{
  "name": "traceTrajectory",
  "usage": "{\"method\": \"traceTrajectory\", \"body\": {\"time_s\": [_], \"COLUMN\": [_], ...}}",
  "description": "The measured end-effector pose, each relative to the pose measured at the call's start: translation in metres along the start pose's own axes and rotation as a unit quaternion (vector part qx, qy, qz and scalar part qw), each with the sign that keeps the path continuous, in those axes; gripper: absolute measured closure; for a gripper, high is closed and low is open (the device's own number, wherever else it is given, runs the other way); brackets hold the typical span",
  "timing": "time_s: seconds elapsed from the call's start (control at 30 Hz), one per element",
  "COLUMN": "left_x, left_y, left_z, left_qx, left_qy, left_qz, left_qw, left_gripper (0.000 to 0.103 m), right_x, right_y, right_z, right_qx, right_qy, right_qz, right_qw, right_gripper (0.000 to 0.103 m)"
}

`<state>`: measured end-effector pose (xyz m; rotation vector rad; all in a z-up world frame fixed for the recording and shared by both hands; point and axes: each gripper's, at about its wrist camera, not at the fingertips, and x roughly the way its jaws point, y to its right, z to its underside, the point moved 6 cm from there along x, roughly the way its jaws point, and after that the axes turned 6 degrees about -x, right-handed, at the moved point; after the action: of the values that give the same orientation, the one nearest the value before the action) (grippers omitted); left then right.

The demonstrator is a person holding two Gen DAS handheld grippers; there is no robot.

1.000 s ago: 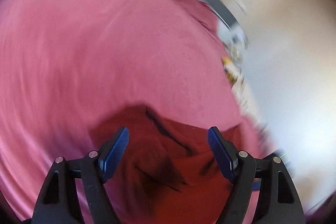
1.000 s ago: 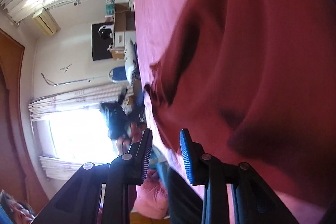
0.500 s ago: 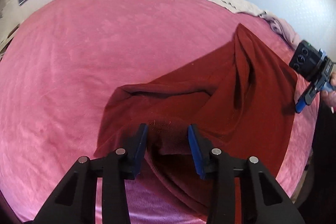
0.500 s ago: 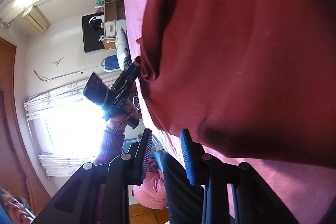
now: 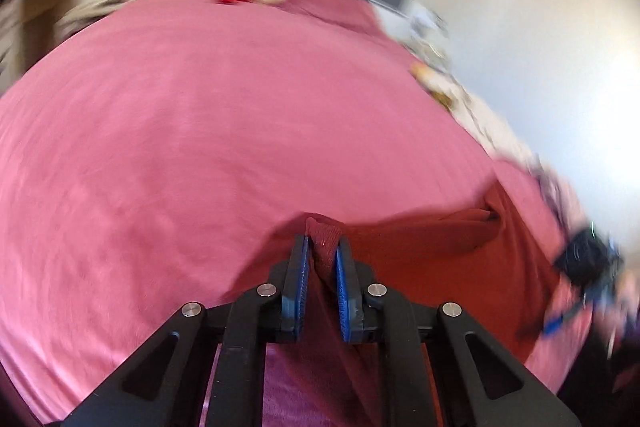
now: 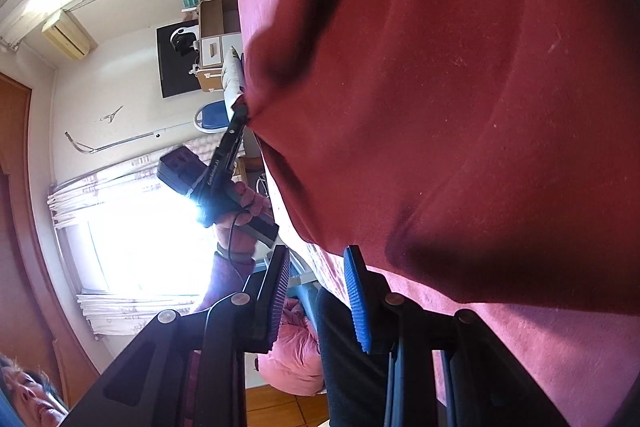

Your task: Fold clothes

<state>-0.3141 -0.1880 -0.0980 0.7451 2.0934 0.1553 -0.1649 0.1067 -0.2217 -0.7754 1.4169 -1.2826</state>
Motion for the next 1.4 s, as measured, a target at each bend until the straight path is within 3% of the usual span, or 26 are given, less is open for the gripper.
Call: {"method": "traceTrajectory", "body": {"time_s": [0.13, 0.2, 0.23, 0.3, 0.37, 0.43, 0.5, 0.53, 0.63, 0.7, 0.73, 0.83, 0.9, 0.97, 1.0, 1.13, 1.27, 1.33, 1.37, 1.4], "left_x": [-0.014, -0.021, -0.025, -0.032, -0.052, -0.076, -0.08, -0.072, -0.035, -0.01, 0.0, 0.015, 0.02, 0.015, 0.01, 0.002, 0.037, 0.056, 0.065, 0.069], "left_y": [-0.019, -0.029, -0.034, -0.044, -0.049, -0.045, -0.025, -0.013, 0.017, 0.036, 0.041, 0.04, 0.037, 0.036, 0.035, 0.041, 0.04, 0.02, 0.009, 0.001], "left_z": [0.005, 0.008, 0.009, 0.012, 0.012, 0.013, 0.017, 0.02, 0.034, 0.045, 0.048, 0.052, 0.048, 0.041, 0.037, 0.02, 0.007, 0.002, 0.0, -0.001], "left_qx": [-0.077, -0.116, -0.135, -0.173, -0.188, -0.187, -0.171, -0.163, -0.128, -0.098, -0.085, -0.053, -0.044, -0.044, -0.045, -0.072, -0.056, -0.064, -0.069, -0.078], "left_qy": [0.039, 0.059, 0.069, 0.088, 0.129, 0.18, 0.202, 0.191, 0.143, 0.113, 0.103, 0.088, 0.081, 0.093, 0.102, 0.134, 0.099, 0.083, 0.075, 0.073], "left_qz": [-0.017, -0.026, -0.03, -0.039, -0.069, -0.097, -0.082, -0.066, -0.046, -0.048, -0.056, -0.096, -0.107, -0.123, -0.132, -0.094, -0.101, -0.143, -0.164, -0.174], "left_qw": [0.9961, 0.9912, 0.988, 0.9802, 0.9712, 0.9607, 0.9608, 0.9657, 0.9803, 0.9875, 0.9894, 0.9901, 0.9899, 0.987, 0.9849, 0.9838, 0.9883, 0.9841, 0.9813, 0.979], "left_gripper": [0.079, 0.059, 0.041, 0.037, 0.035, 0.031, 0.024, 0.023, 0.023, 0.023, 0.023, 0.023, 0.023, 0.023, 0.023, 0.023, 0.023, 0.023, 0.023, 0.023], "right_x": [-0.003, -0.008, -0.011, -0.016, -0.023, -0.029, -0.034, -0.033, -0.03, -0.045, -0.059, -0.119, -0.14, -0.149, -0.152, -0.129, -0.091, -0.096, -0.113, -0.129], "right_y": [-0.007, -0.015, -0.019, -0.028, -0.039, -0.049, -0.06, -0.063, -0.056, -0.039, -0.027, 0.008, 0.014, 0.005, -0.005, -0.046, -0.051, -0.031, -0.02, -0.009], "right_z": [-0.008, -0.015, -0.018, -0.025, -0.038, -0.056, -0.073, -0.081, -0.098, -0.106, -0.108, -0.1, -0.091, -0.081, -0.078, -0.079, -0.105, -0.117, -0.12, -0.123], "right_qx": [-0.028, -0.062, -0.079, -0.114, -0.157, -0.206, -0.256, -0.273, -0.277, -0.262, -0.245, -0.177, -0.164, -0.176, -0.195, -0.276, -0.312, -0.287, -0.258, -0.229], "right_qy": [0.011, 0.027, 0.034, 0.05, 0.075, 0.105, 0.137, 0.145, 0.154, 0.188, 0.213, 0.297, 0.316, 0.317, 0.319, 0.294, 0.234, 0.232, 0.257, 0.281], "right_qz": [0.026, 0.054, 0.069, 0.097, 0.135, 0.182, 0.236, 0.246, 0.222, 0.258, 0.282, 0.314, 0.291, 0.302, 0.317, 0.314, 0.332, 0.354, 0.353, 0.351], "right_qw": [0.999, 0.996, 0.994, 0.988, 0.976, 0.956, 0.927, 0.919, 0.922, 0.911, 0.903, 0.884, 0.888, 0.882, 0.871, 0.859, 0.859, 0.859, 0.862, 0.863], "right_gripper": [0.074, 0.074, 0.074, 0.074, 0.074, 0.074, 0.074, 0.074, 0.076, 0.079, 0.091, 0.103, 0.103, 0.09, 0.081, 0.079, 0.079, 0.086, 0.088, 0.103]}}
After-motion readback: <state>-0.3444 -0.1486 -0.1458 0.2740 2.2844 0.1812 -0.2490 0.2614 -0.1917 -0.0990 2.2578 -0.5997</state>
